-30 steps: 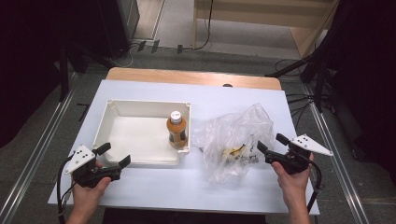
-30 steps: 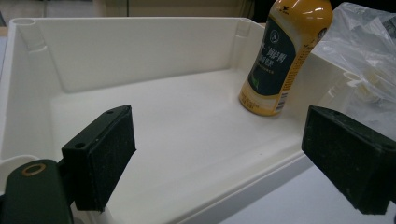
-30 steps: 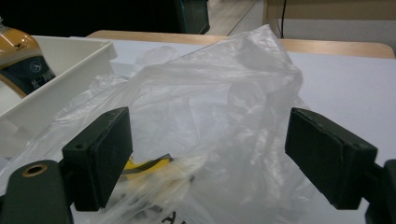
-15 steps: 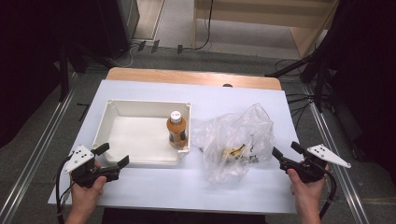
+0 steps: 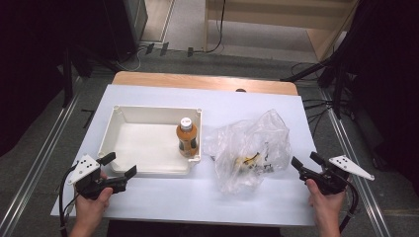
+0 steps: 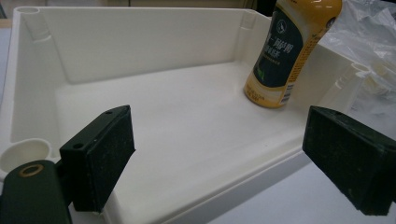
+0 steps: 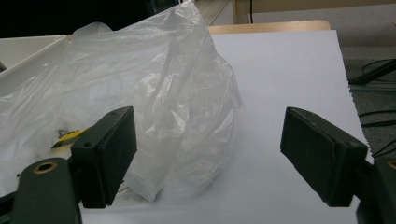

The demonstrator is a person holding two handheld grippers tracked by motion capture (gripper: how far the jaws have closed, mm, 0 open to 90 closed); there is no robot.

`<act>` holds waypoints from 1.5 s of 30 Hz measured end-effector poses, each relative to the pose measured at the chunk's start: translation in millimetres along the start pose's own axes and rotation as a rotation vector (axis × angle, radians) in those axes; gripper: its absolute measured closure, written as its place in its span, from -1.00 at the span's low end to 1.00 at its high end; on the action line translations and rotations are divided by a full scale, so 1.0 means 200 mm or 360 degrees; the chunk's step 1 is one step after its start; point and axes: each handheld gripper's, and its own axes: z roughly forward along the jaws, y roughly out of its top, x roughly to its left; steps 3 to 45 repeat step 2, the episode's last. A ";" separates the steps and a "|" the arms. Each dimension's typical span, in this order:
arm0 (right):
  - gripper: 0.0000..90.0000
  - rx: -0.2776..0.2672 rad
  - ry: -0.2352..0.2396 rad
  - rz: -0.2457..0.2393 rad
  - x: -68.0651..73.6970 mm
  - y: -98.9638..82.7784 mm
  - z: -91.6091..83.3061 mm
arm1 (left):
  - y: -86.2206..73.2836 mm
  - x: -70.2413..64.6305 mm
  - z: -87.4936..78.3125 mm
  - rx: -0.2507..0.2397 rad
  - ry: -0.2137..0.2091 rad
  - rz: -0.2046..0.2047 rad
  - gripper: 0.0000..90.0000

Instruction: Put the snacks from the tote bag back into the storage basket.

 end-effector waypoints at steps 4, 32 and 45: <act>-0.58 0.0001 0.0000 0.0007 0.00 0.00 0.00 | 0.00 0.00 0.00 0.0000 -0.0001 0.0002 -0.80; -0.58 0.0001 0.0000 0.0007 0.00 0.00 0.00 | 0.00 0.00 0.00 0.0000 -0.0001 0.0002 -0.80; -0.58 0.0001 0.0000 0.0007 0.00 0.00 0.00 | 0.00 0.00 0.00 0.0000 -0.0001 0.0002 -0.80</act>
